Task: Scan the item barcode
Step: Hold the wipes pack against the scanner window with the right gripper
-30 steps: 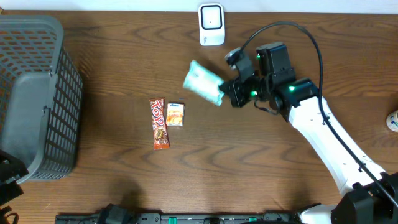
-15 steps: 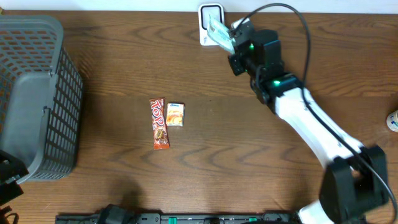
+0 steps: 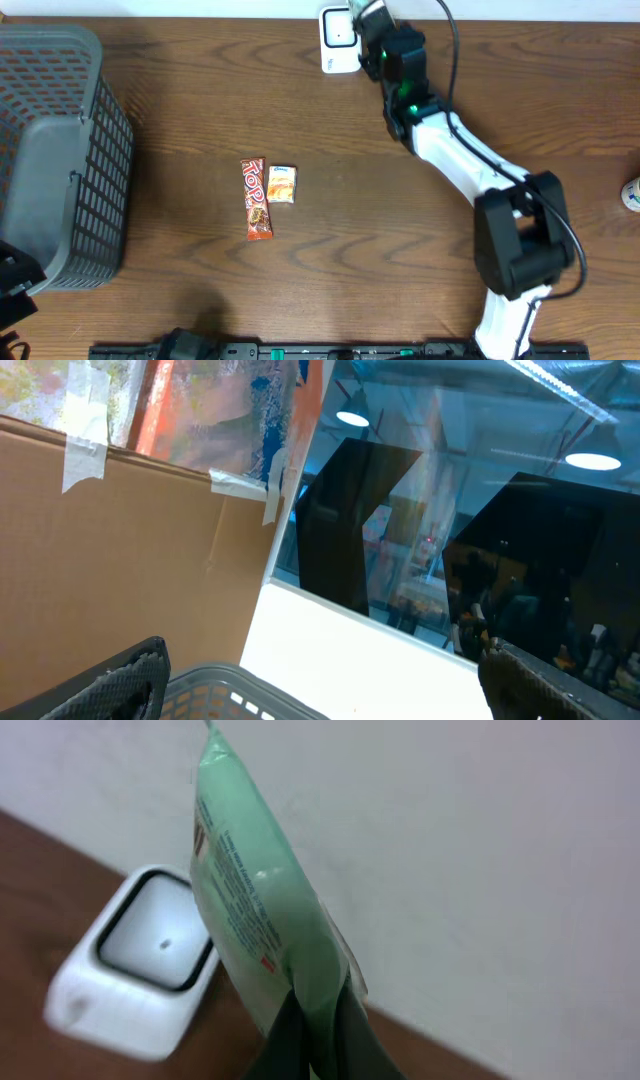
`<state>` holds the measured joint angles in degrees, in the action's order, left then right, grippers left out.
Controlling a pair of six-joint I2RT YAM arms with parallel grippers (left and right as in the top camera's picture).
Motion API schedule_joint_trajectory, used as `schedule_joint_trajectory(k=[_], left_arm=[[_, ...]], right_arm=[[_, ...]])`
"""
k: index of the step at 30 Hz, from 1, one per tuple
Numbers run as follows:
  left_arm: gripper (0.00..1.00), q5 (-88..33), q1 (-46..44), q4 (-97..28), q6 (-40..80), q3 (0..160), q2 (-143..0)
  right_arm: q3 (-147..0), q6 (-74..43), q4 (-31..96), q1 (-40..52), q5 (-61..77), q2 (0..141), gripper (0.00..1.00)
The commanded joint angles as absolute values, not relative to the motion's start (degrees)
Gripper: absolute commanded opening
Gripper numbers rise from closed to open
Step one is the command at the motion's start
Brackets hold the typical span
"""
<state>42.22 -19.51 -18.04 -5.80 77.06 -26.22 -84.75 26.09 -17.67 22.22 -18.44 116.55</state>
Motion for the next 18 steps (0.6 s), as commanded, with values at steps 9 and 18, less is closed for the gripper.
schedule_joint_trajectory(k=[9,18], left_arm=[[0.98,42.7,-19.4,-18.0,-5.3,76.8,-25.8],[0.98,42.7,-19.4,-18.0,-5.3,76.8,-25.8]], right_arm=[[-101.7,50.5,-20.9,26.2,-34.2,132.4,0.01],[-104.0,68.6,-23.7,31.0,-42.3,140.2,0.01]])
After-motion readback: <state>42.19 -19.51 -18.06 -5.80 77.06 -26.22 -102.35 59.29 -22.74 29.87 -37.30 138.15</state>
